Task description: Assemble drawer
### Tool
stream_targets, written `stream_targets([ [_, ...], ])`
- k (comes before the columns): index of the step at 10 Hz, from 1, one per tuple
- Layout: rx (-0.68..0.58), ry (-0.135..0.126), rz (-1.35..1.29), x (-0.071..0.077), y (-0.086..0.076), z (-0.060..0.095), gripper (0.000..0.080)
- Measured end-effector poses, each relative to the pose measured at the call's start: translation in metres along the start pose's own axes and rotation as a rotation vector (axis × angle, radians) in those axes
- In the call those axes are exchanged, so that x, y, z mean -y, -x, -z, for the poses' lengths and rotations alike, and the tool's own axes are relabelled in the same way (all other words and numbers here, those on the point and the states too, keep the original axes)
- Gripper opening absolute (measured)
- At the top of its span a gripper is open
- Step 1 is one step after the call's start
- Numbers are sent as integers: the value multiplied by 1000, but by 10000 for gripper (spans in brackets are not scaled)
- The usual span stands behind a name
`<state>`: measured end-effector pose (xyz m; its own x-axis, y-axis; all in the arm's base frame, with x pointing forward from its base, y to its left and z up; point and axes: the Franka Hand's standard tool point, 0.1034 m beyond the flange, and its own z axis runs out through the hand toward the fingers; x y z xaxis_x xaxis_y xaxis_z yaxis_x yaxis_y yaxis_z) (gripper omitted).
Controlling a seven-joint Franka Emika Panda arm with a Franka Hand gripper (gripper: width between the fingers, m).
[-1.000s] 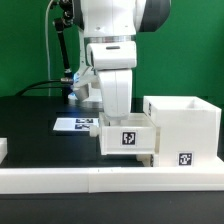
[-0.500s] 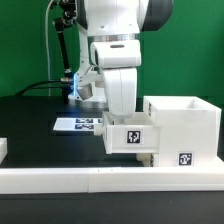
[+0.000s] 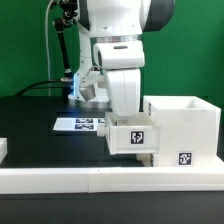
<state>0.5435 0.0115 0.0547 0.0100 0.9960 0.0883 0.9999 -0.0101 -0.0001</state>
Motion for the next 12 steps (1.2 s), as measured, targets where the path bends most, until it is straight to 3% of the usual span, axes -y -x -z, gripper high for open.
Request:
stream_targets([
  [4,6,3,38,-3,-17,-1,41],
  [7,6,3,36,-3,-15,-1,41],
  [9,7,4,33,-3,-15,0,355],
  [10,8,8,32,-4,-15,3,355],
  [11,11,11,32,-5,-15,7,554],
  [12,13,19,32,-8,-14,11,620],
])
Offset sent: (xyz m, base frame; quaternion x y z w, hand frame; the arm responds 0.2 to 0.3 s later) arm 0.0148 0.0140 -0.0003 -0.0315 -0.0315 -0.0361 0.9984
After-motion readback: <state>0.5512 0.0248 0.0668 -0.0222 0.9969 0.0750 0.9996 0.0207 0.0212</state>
